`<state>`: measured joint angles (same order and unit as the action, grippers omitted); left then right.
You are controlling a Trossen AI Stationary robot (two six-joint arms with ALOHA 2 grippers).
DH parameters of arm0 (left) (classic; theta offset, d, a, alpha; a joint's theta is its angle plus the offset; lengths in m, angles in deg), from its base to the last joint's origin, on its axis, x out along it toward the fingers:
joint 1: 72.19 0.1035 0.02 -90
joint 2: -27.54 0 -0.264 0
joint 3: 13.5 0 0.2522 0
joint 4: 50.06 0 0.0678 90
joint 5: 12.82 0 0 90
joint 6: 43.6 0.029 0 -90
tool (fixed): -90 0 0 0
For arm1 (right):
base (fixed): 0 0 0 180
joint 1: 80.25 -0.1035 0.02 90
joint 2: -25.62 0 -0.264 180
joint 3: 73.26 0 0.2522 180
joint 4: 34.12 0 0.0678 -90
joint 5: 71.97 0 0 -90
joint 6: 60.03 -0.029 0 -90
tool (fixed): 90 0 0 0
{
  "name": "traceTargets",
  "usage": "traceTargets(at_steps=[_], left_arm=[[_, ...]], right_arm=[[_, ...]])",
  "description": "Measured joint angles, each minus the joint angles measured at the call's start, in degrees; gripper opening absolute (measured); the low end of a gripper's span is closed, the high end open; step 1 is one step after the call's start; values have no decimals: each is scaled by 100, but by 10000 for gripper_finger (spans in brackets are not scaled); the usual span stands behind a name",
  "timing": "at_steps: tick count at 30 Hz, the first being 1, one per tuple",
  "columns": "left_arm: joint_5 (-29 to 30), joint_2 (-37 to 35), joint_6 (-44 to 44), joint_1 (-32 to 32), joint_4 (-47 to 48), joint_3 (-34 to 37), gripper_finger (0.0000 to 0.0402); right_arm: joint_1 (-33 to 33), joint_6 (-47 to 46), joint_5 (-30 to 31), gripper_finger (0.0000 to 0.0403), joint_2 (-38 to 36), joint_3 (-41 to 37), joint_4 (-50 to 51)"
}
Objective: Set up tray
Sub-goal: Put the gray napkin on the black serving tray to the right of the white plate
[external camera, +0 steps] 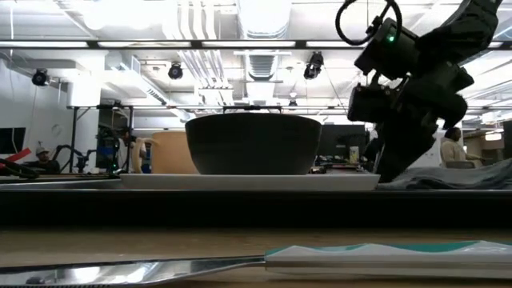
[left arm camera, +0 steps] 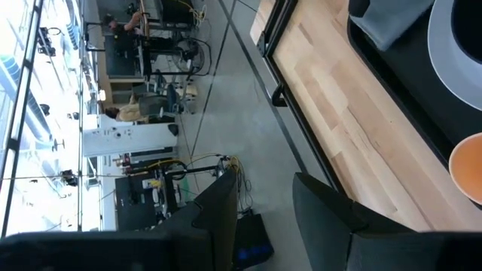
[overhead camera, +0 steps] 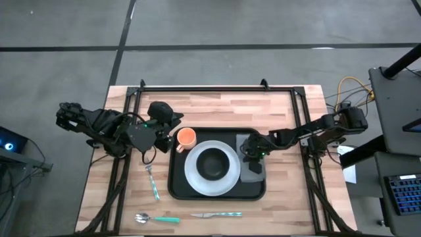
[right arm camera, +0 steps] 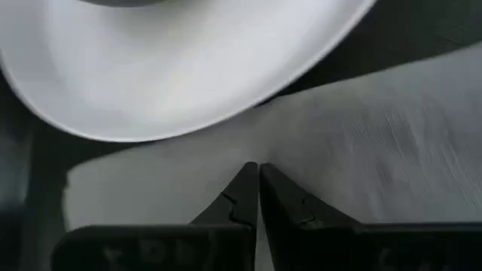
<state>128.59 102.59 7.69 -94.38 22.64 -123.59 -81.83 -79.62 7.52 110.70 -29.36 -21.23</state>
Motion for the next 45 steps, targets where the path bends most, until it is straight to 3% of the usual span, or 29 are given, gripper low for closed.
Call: traceTargets(at_steps=[9, 15, 23, 32, 45], left_arm=[[-4, 48, 0, 0, 0, 0, 110], [0, 111, 0, 2, 2, 2, 110], [0, 111, 0, 2, 2, 2, 110], [0, 109, 0, 2, 4, 2, 110], [1, 114, 0, 2, 1, 2, 110]], right_arm=[[42, 3, -150, 8, -120, 194, -59], [43, -44, -152, 8, -664, 431, 929], [-455, -895, -157, 8, -983, 316, 1749], [-912, -1335, -191, 8, -795, 296, 2218], [-1377, -1694, -283, 8, -59, 451, 1791]])
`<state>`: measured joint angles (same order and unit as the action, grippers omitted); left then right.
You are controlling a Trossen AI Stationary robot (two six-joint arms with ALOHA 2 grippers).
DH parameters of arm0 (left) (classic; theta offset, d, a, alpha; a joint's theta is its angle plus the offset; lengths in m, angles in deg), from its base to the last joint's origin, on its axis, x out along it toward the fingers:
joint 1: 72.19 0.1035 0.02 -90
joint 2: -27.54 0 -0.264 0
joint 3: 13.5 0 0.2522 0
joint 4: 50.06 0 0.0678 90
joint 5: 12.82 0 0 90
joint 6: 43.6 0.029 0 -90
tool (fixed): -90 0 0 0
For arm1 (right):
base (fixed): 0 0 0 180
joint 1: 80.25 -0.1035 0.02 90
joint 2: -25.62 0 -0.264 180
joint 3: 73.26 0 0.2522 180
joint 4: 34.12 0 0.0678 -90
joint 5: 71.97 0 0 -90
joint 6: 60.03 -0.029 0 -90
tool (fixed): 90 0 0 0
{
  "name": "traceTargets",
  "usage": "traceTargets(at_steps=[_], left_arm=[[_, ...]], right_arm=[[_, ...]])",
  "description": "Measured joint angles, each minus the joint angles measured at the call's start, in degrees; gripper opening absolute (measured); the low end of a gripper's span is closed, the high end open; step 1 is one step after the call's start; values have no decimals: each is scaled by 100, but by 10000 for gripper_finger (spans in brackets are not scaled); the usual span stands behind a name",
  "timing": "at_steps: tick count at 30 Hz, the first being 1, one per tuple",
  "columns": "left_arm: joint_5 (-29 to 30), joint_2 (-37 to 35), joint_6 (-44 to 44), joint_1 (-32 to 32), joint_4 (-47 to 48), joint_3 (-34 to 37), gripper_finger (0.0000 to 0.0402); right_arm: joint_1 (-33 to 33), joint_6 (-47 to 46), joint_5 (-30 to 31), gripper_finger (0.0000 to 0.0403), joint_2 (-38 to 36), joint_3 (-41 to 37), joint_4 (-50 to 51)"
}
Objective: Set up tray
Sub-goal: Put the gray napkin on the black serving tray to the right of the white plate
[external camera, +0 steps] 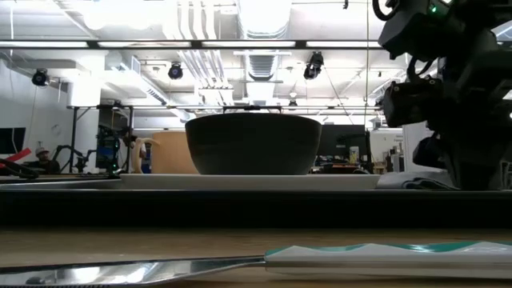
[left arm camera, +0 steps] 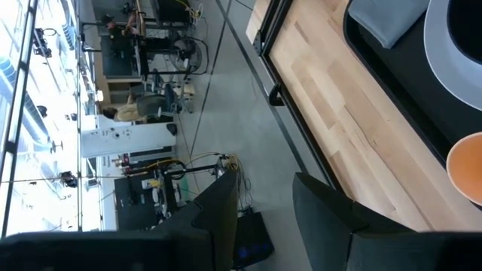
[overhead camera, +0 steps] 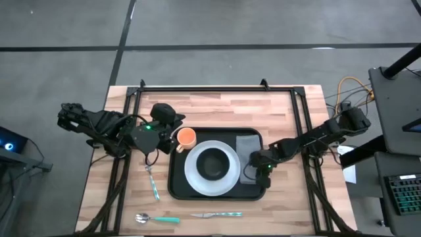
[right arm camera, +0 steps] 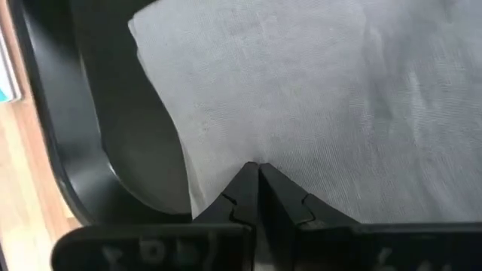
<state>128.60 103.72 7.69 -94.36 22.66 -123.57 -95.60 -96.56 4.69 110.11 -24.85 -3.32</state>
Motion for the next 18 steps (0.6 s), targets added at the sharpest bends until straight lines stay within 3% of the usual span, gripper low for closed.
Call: traceTargets(at_steps=[10, 18], left_arm=[[1, 0, 0, 0, -1, 0, 110], [4, -4, -374, 0, -40, -2, 110]], right_arm=[[-256, 52, -124, 8, 540, 579, 81], [-192, 236, 296, 8, -23, 612, 748]])
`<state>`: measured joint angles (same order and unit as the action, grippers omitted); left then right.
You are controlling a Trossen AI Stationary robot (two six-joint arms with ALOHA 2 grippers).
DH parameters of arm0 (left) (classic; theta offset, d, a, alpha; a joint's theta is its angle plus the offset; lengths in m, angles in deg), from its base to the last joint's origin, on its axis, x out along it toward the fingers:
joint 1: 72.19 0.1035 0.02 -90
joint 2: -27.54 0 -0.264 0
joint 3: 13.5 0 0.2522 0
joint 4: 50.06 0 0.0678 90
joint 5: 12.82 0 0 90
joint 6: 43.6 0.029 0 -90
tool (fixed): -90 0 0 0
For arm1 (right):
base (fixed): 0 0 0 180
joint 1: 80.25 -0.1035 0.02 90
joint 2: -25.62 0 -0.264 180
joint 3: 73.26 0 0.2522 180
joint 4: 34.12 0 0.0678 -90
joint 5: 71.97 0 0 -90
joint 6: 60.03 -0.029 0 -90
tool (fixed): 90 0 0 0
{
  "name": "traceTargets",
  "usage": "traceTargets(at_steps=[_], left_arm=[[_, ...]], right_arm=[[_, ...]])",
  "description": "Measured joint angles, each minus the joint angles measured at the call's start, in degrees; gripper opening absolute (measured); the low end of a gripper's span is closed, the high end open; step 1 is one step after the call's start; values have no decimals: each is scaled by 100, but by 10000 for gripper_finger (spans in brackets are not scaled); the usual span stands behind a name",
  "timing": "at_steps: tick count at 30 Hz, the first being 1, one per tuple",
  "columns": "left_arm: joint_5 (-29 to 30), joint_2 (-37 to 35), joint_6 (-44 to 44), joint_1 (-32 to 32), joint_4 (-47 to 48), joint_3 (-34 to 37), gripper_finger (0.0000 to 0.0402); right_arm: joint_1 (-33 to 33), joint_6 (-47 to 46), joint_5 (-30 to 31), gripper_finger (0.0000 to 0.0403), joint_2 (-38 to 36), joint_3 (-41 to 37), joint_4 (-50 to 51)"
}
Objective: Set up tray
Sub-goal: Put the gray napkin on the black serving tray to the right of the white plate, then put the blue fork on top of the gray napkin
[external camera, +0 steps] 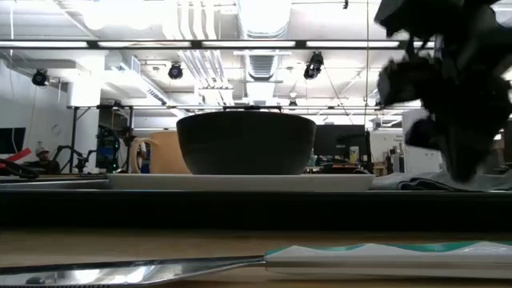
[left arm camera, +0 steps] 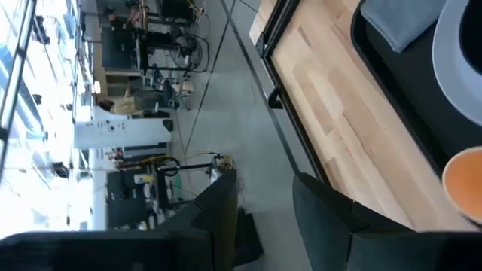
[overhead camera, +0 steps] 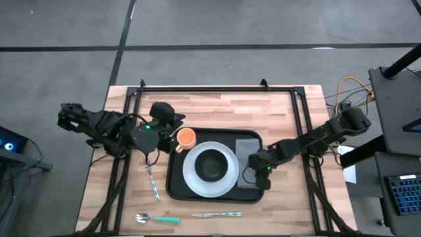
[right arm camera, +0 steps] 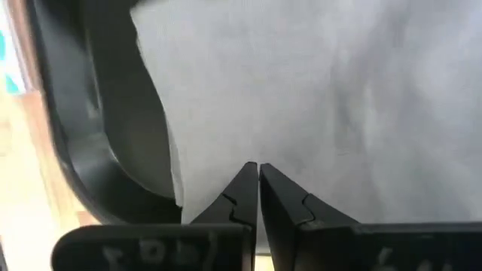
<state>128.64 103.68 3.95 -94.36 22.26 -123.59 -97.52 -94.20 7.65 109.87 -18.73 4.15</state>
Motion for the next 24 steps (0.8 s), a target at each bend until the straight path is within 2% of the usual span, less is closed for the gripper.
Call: traceTargets(at_steps=[3, 5, 7, 11, 12, 14, 18, 24], left_arm=[[195, -9, -640, 6, 1, 0, 110], [528, -12, -1489, 4, 15, 0, 110], [750, -18, -2824, 4, 150, 0, 110], [748, -14, -5807, -2, 792, -2, 110], [731, 18, -6423, -2, 998, -2, 109], [706, 77, -7417, -5, 1417, 26, 106], [190, 151, -9270, -7, 1889, 368, 96], [-1206, 153, -11265, 54, 2218, 996, 77]], right_arm=[[87, 170, 41, 8, -467, 135, 5], [113, 339, 344, 8, -795, 281, 92], [130, 603, 1070, 8, -1140, 415, 294], [163, 953, 3167, 8, -1784, 591, 322], [164, 1111, 3445, 8, -1896, 606, 201], [163, 1392, 3599, 8, -2080, 621, -134], [152, 1529, 3543, 8, -2291, 597, -653], [213, 1549, 4058, 8, -2326, 584, -677]])
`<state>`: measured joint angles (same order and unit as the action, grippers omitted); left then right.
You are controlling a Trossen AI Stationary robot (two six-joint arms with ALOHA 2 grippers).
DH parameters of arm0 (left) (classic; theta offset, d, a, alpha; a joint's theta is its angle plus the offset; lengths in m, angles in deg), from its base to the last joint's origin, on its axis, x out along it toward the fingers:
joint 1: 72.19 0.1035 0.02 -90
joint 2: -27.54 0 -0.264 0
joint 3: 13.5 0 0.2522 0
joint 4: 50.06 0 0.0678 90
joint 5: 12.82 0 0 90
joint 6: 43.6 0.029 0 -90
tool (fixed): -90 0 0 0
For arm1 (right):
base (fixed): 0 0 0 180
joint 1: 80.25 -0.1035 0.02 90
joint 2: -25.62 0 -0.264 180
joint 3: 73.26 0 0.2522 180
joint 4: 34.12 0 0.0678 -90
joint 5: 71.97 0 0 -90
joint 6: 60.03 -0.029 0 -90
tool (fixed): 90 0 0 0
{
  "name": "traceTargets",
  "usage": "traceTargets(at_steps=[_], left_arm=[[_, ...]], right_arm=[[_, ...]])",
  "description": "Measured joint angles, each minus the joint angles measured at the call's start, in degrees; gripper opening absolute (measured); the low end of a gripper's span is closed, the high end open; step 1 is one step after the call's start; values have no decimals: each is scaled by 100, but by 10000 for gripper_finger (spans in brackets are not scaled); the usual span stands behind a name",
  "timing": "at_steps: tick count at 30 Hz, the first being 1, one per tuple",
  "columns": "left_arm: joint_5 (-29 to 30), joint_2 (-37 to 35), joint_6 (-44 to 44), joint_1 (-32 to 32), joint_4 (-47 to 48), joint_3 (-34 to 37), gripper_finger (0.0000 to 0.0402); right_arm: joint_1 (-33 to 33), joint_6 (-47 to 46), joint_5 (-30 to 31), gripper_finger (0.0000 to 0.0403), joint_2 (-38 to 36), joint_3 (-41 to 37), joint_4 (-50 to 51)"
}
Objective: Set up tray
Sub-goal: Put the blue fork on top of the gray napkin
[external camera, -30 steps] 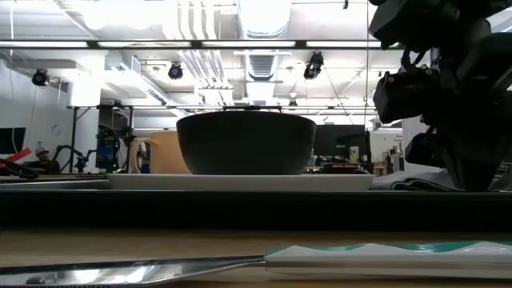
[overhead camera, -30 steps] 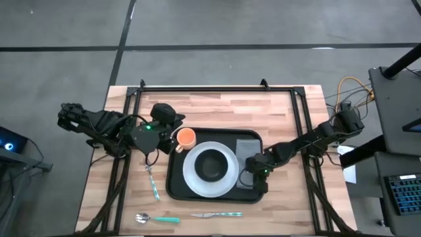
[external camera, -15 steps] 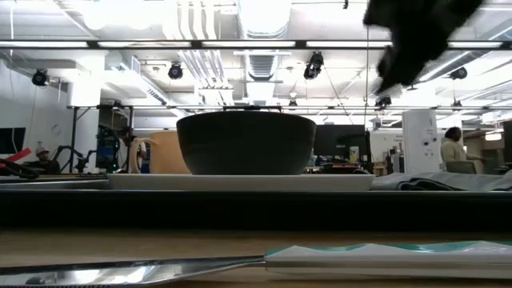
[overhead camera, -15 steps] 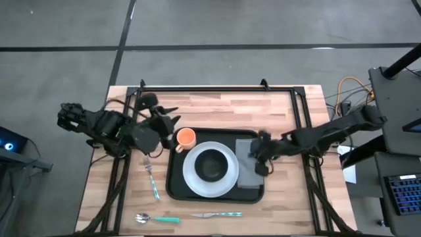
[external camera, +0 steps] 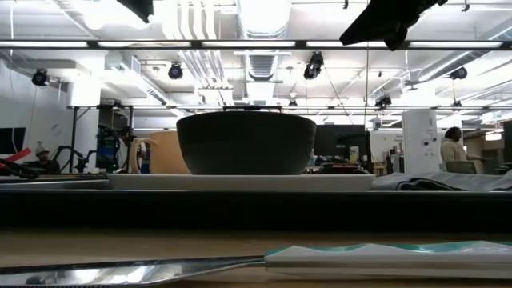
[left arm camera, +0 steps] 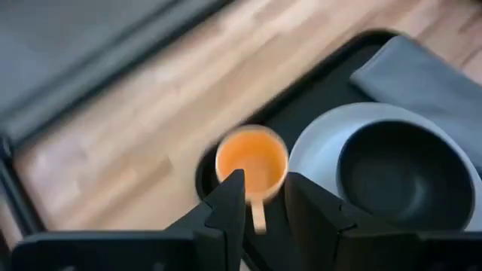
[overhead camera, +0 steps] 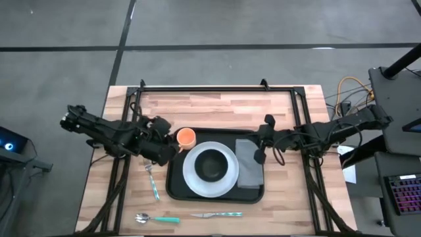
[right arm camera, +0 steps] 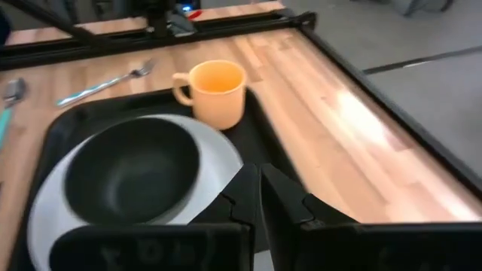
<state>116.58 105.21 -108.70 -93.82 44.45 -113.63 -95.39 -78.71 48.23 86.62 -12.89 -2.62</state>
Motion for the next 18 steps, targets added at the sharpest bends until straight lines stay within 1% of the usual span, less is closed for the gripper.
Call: traceTargets(at_steps=[4, 7, 10, 13, 16, 18], left_arm=[[-36, -4, -1353, -85, 422, 237, 55], [-56, -2, -2386, -271, 548, 363, 32], [-389, 106, -3144, -383, 529, 448, 13], [-758, 306, -3612, -487, 522, 467, 3], [-1159, 591, -4122, -592, 519, 467, 2], [-1584, 800, -4420, -592, 551, 467, 2]], right_arm=[[39, 158, 233, 9, 1, 0, -14], [63, 413, 554, 9, -27, 18, -35], [68, 727, 1094, 9, -37, 98, -60], [90, 969, 1510, 9, -39, 101, -50], [128, 986, 1758, 9, -36, 101, -48], [157, 965, 1812, 9, -21, 101, -23]])
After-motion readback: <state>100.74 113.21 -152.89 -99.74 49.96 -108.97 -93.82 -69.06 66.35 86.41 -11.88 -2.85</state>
